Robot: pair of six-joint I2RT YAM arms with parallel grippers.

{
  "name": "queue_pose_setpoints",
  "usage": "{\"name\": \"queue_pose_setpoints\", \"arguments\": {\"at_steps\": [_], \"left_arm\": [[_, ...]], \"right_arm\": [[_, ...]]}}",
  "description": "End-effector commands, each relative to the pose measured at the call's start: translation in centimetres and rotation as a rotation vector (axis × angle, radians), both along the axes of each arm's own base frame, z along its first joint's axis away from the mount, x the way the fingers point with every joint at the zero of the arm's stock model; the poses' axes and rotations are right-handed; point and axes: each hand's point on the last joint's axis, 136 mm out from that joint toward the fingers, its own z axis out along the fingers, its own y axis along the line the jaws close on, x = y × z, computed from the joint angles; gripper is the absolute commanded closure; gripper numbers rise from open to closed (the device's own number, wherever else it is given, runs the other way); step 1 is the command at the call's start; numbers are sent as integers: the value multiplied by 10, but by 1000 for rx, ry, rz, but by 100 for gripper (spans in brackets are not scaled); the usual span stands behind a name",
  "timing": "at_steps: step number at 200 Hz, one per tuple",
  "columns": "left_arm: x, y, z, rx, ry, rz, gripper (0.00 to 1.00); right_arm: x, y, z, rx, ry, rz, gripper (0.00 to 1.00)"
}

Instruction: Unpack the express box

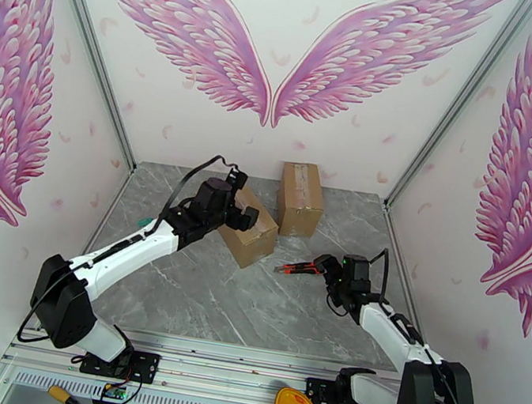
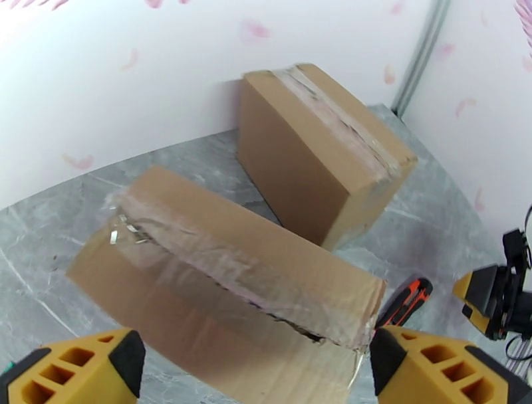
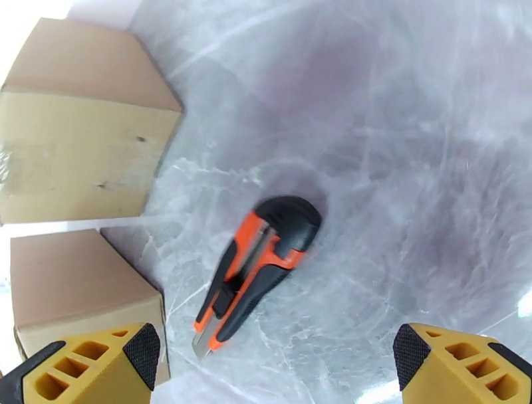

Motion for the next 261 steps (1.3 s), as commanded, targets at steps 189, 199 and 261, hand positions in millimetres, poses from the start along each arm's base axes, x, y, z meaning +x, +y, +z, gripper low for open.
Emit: {"name": "queue_pose_setpoints", "arguments": {"at_steps": [189,199,261], "left_arm": [[39,33,-86,-376,472,93,6],[42,29,-86,-372,478,73,6],[45,31,-93,-267,502,45,7]], "right_arm": [[76,238,101,-129,-284,946,17],[67,241,99,-112,-276,964,19],[34,247,85,-153,-200,956,33]]}}
